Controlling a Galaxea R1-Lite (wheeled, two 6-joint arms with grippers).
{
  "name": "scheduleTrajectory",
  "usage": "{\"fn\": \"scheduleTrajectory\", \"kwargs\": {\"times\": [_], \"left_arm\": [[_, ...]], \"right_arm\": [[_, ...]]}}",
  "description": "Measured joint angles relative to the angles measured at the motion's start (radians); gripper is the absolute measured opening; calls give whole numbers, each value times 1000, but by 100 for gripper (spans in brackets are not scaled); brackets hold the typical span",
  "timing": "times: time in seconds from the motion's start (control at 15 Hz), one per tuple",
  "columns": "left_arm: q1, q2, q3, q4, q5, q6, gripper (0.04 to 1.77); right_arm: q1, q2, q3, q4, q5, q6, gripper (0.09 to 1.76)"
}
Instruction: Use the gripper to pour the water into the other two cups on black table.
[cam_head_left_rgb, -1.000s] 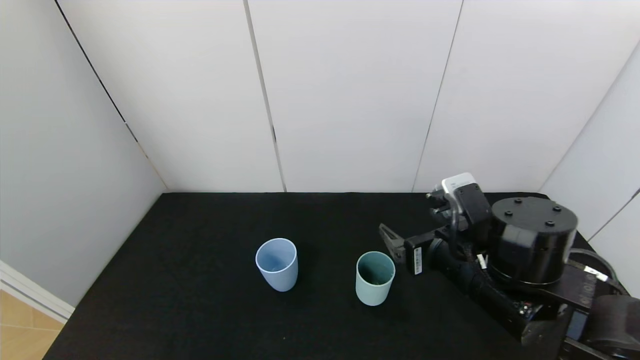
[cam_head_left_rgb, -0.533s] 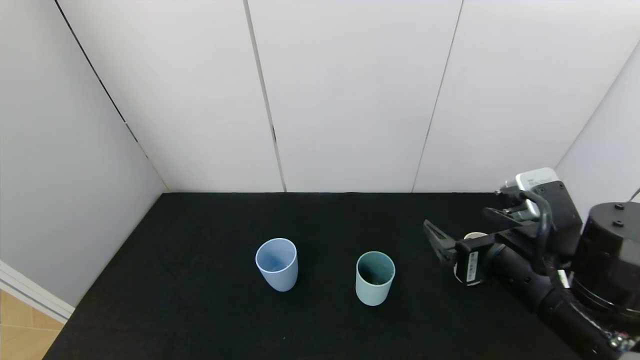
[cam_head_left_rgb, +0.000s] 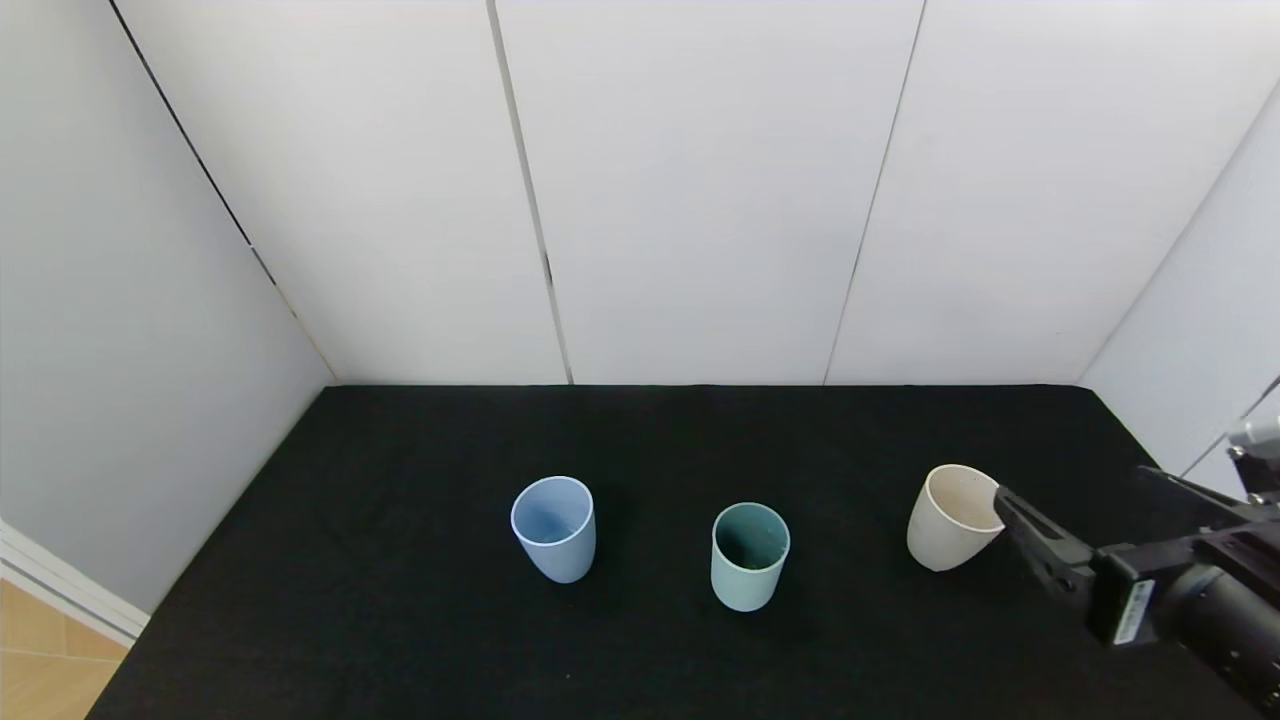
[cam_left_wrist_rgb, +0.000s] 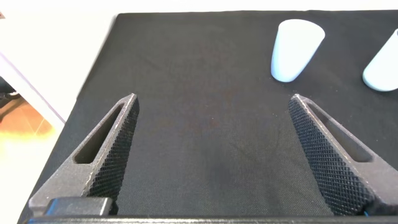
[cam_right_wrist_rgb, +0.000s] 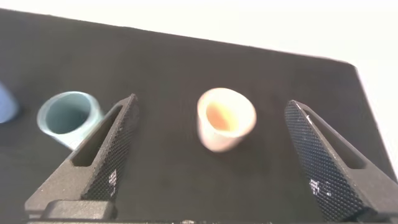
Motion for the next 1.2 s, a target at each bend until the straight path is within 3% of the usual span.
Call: {"fn": "scheduleTrajectory", "kwargs": {"times": [0.27,0.4,0.67,0.93,1.07,1.2], "left_arm": [[0,0,0,0,-1,0,172],[0,0,0,0,0,0,172],[0,0,0,0,0,0,172],[0,0,0,0,0,0,172],[0,0,0,0,0,0,172],[0,0,0,0,0,0,172]], "right_arm": [[-81,-99,102,-6,7,38,170],[-128,-180,118,64,49,43,170],[-235,-458,103,436,216,46,170],[-269,-779,99,774,281,53,170],[-277,-885,108,863,287,91,170],[-286,-934,138,869,290,103,170]]}}
